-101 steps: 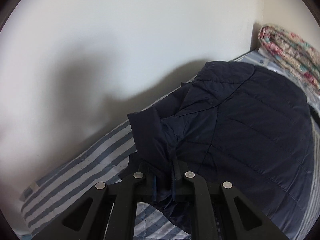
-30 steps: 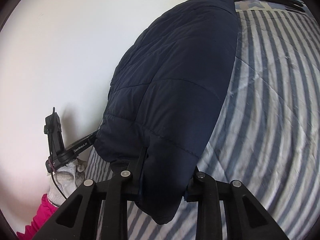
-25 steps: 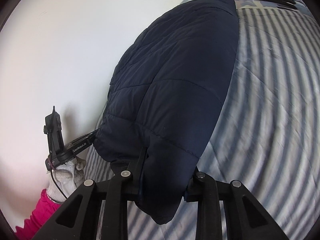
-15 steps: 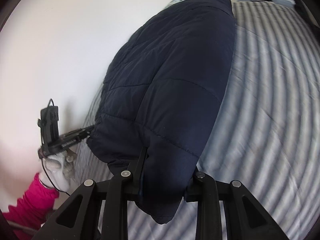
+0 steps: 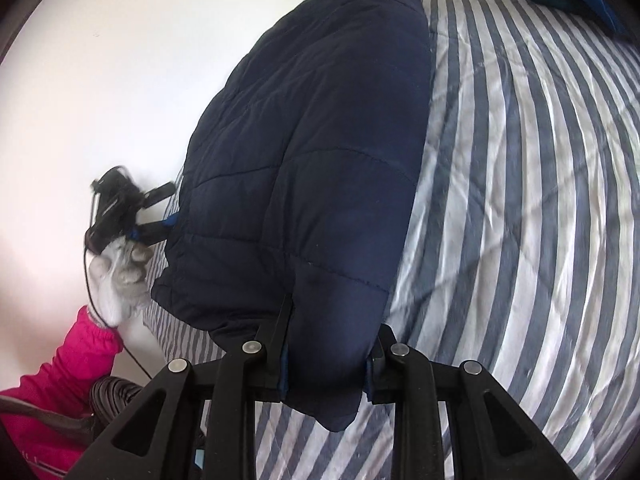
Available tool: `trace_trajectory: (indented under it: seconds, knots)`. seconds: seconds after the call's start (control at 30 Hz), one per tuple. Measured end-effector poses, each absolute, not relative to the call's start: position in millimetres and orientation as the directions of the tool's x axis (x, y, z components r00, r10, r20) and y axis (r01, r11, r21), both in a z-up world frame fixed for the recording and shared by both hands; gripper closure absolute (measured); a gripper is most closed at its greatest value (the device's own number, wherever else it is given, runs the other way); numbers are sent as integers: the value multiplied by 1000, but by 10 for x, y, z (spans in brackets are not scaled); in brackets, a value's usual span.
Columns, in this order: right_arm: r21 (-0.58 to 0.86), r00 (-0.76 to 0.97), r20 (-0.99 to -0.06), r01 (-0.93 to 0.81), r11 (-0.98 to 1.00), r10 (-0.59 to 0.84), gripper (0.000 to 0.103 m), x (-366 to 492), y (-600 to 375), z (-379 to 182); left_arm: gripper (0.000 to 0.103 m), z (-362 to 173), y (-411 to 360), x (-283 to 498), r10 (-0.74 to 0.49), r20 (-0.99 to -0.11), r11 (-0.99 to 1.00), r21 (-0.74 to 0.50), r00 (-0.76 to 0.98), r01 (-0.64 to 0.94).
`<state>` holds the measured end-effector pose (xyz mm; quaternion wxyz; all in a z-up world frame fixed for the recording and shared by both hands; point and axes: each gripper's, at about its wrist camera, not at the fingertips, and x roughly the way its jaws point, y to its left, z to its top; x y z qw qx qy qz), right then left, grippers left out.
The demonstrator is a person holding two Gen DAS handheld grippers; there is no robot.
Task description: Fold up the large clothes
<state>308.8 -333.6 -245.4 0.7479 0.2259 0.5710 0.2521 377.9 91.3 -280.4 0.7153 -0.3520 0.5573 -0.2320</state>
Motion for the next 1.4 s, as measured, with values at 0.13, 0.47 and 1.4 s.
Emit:
trace_trajectory:
  seconds: [0.13, 0.47, 1.4]
  knots:
    - [575, 254, -763, -154, 803, 595, 44, 3136, -3516, -2392, 25, -2932, 961, 3827, -770, -569, 565, -818, 287, -106]
    - [616, 337, -714, -116, 780, 614, 11, 3516, -4217, -2364, 22, -3038, 979, 3964, -838, -475, 464, -879, 270, -107]
    - [446, 351, -802, -189, 875, 484, 72, 3792, -3565, -1974, 76, -2390, -179, 4117, -582, -737, 813, -530, 342, 242]
